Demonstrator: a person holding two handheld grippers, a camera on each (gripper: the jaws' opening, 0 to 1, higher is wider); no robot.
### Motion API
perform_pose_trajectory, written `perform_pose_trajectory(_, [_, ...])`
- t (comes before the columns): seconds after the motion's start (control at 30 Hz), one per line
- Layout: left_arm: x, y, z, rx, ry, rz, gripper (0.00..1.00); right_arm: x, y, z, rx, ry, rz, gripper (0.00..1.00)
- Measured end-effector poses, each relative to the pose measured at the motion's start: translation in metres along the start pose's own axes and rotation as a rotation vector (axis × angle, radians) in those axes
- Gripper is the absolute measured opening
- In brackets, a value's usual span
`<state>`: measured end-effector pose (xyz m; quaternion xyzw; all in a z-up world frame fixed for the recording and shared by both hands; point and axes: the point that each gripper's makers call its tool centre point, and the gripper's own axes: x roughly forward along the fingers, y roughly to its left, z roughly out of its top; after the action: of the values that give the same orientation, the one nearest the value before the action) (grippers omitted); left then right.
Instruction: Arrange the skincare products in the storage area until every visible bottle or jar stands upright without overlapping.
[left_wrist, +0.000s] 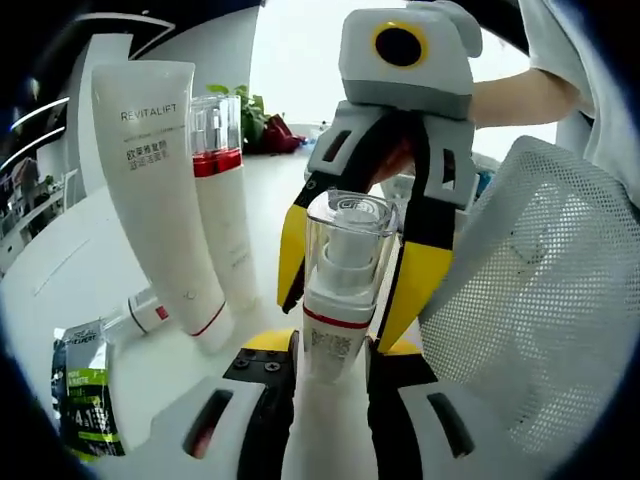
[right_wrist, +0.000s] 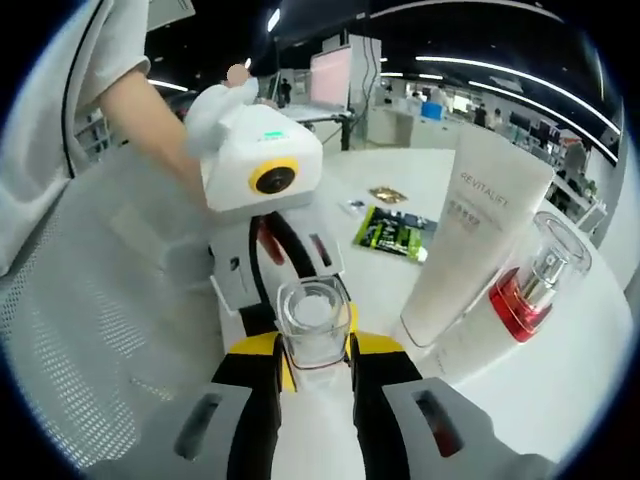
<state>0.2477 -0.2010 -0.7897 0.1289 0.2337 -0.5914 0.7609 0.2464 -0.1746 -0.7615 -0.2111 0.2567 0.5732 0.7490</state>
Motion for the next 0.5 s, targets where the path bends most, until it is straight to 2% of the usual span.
perform_pose_trajectory(0.2, [-0.009, 0.006, 0.002, -0.012, -0.003, 0.03, 0.26, -0.008, -0.003, -0.01, 0.033, 0.02, -0.029, 0.29])
perform_pose_trajectory(0.37, [-0.015, 0.004, -0.003, -0.007, 0.03, 0.048, 0.28, -0.015, 0.003, -0.023, 0.078, 0.061, -0.043, 0.29])
perform_pose_trajectory(0.5, [-0.016, 0.004, -0.009, -0.006, 0.053, 0.07, 0.25, -0.02, 0.006, -0.028, 0.107, 0.072, -0.061, 0.28])
